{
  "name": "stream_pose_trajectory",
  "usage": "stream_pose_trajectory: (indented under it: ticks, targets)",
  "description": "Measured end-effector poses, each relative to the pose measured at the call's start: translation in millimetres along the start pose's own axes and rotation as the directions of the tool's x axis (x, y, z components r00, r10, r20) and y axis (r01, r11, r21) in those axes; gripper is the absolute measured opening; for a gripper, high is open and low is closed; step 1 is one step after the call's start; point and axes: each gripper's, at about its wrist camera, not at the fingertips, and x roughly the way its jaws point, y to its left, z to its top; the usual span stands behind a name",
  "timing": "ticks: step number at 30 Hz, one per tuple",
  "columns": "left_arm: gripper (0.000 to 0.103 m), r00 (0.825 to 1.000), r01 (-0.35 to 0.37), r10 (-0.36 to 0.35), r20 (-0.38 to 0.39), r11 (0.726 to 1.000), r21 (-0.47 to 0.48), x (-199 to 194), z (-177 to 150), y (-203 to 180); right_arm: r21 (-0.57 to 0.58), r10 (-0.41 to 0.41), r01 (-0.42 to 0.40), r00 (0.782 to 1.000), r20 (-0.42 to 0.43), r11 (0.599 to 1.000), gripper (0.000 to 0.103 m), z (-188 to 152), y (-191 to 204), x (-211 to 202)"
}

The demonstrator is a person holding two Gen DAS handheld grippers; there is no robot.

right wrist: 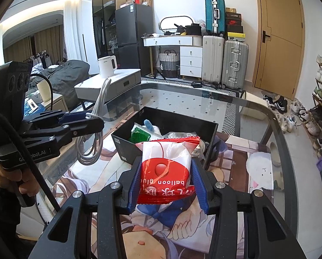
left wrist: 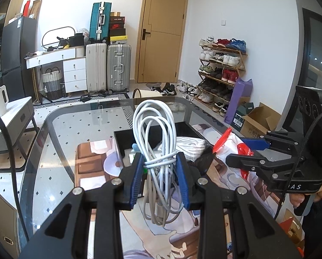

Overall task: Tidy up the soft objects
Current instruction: 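Lift the cable and balloon bag and carry both over the black box, then lower both items into the box and open both grippers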

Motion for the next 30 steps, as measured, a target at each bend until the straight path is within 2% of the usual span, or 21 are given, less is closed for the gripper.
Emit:
stream_pose_trajectory:
  ticks: [30]
  targets:
    - [0.029, 1.0, 0.001, -0.001, -0.006, 1.0, -0.005, 34.6, 31.6, 19.7, -0.005, -0.014, 0.014, 1.0, -0.025, 1.0, 0.044, 42.9, -13.4, 34.1]
